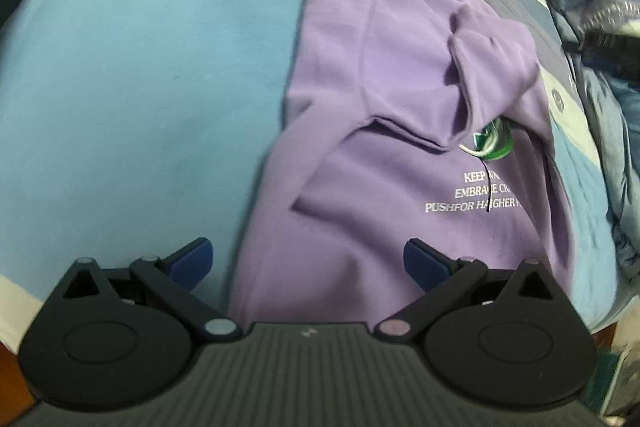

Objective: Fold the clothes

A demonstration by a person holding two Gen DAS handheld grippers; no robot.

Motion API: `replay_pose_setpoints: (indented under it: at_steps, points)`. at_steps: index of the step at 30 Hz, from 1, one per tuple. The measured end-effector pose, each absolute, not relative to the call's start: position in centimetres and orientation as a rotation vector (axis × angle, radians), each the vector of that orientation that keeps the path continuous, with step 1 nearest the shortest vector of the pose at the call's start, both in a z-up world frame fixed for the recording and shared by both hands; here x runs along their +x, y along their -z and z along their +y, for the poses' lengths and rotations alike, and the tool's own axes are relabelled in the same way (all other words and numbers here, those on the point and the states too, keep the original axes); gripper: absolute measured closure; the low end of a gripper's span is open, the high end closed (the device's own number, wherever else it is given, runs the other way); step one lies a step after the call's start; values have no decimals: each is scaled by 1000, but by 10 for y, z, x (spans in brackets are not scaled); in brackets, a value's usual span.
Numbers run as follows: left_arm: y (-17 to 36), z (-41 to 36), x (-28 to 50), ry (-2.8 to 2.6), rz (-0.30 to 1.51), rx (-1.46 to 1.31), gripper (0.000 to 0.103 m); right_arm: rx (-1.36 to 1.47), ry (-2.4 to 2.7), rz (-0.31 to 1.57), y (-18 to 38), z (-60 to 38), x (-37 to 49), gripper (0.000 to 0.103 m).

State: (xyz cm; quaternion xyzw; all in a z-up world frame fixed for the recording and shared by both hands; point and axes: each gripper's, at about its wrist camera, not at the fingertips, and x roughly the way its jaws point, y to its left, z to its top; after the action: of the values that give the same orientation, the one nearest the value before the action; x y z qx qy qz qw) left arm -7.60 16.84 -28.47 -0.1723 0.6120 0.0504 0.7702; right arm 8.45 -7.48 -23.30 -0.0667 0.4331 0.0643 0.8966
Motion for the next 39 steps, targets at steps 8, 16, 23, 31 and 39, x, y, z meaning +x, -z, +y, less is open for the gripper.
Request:
replay_pose_setpoints:
  at_steps: [8, 16, 23, 31, 39]
  points:
    - [280, 139, -66, -64, 1351, -308, 0, -234, -363, 978, 264, -1, 98, 61]
    - [276, 145, -70, -72, 1363, -300, 1, -198, -331, 1084, 291, 0, 102, 89]
    - [270, 130, -58, -9, 1328, -246, 0, 208, -428, 829, 199, -79, 72, 91]
    - [247, 33, -39, 304, 1023, 166, 0, 367, -653, 743, 136, -92, 62, 91]
    - [271, -13, 10, 445, 938, 430, 0, 382, -968, 681, 97, -48, 49, 91]
